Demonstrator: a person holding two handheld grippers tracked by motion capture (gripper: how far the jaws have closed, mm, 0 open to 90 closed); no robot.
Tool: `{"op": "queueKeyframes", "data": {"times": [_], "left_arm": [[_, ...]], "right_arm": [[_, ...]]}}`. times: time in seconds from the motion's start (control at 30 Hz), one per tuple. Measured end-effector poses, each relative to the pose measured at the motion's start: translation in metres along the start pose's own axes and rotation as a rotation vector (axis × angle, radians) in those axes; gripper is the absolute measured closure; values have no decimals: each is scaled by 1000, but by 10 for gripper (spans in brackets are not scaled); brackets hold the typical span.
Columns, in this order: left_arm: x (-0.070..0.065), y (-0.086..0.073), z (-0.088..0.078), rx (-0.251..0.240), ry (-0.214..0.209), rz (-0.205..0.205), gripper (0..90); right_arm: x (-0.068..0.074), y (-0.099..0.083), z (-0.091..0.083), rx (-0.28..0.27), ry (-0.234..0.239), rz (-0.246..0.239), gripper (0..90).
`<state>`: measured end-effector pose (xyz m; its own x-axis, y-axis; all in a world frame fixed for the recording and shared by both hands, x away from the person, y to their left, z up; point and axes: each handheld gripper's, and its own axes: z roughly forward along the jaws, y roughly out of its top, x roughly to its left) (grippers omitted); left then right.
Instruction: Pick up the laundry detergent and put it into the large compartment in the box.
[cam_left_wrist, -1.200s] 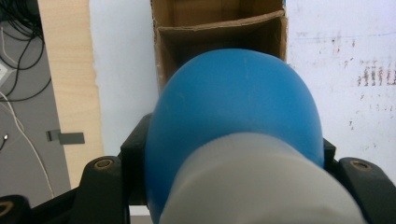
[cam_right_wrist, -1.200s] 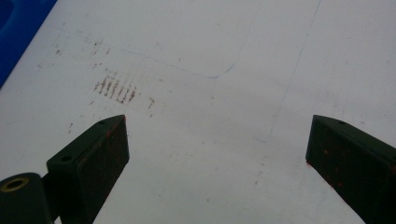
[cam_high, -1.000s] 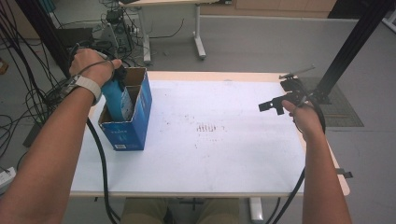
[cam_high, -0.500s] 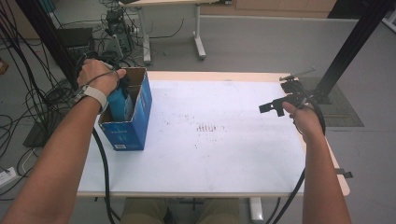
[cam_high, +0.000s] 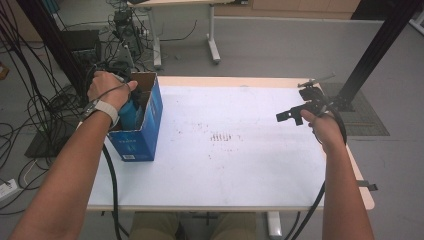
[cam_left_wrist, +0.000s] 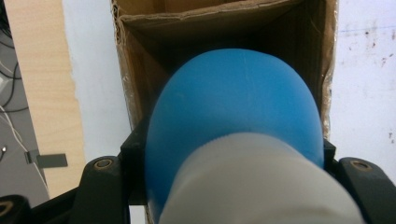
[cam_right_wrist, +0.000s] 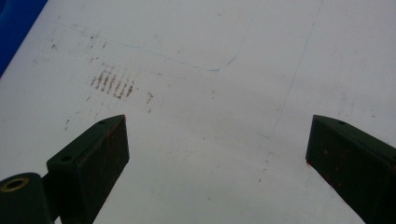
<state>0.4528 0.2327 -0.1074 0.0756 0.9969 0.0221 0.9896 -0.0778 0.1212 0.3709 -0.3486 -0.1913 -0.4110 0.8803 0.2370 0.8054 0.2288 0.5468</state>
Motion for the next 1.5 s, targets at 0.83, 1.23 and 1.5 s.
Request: {"op": "queueKeyframes", "data": {"times": [0.83, 1.23, 1.5], "left_arm": [[-4, -2, 25, 7, 4, 18, 387], [-5, -2, 38, 21, 10, 29, 386], [-6, -2, 40, 21, 12, 31, 386]], "right_arm": [[-3, -3, 3, 1, 3, 8, 60], [-3, -3, 4, 4, 3, 8, 60], [-2, -3, 5, 5, 3, 8, 60]]}}
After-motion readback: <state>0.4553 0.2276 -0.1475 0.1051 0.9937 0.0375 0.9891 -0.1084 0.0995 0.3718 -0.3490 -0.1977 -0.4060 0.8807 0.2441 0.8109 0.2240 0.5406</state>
